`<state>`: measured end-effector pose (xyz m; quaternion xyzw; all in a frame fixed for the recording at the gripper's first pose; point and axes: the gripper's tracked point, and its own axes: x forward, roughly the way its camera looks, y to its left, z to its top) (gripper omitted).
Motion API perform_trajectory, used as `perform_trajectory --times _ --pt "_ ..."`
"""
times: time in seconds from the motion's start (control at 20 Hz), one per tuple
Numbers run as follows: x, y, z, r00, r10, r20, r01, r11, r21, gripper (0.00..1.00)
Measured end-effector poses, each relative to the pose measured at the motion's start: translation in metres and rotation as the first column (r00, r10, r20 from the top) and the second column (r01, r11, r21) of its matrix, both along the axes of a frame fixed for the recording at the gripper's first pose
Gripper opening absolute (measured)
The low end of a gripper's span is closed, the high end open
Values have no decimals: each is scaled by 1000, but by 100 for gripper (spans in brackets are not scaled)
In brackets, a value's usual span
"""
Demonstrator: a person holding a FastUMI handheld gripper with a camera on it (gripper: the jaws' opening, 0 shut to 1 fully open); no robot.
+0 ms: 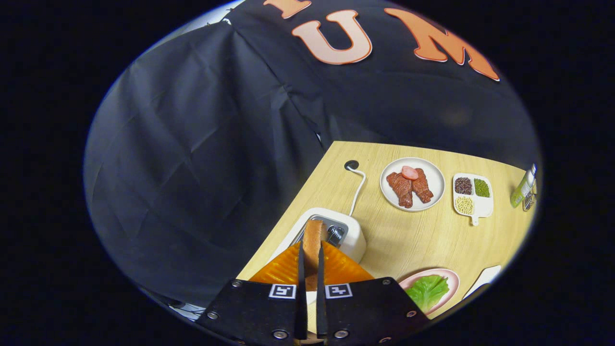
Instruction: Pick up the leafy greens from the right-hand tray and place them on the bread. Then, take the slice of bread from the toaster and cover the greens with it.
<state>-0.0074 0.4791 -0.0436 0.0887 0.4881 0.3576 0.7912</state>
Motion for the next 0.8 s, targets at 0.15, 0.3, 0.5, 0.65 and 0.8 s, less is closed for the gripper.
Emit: perform_trajectory --times 0.15,0.3,0.5,0.65,0.8 --pt "1 -24 17 999 -29 30 28 999 44 8" --pt "-3 -49 27 998 -59 37 55 995 82 8" --pt "-3 -87 27 993 -105 60 99 990 99 8" --pt "-5 -114 21 990 -128 64 121 987 105 8" --pt "-8 -135 11 987 -150 63 143 983 112 8"
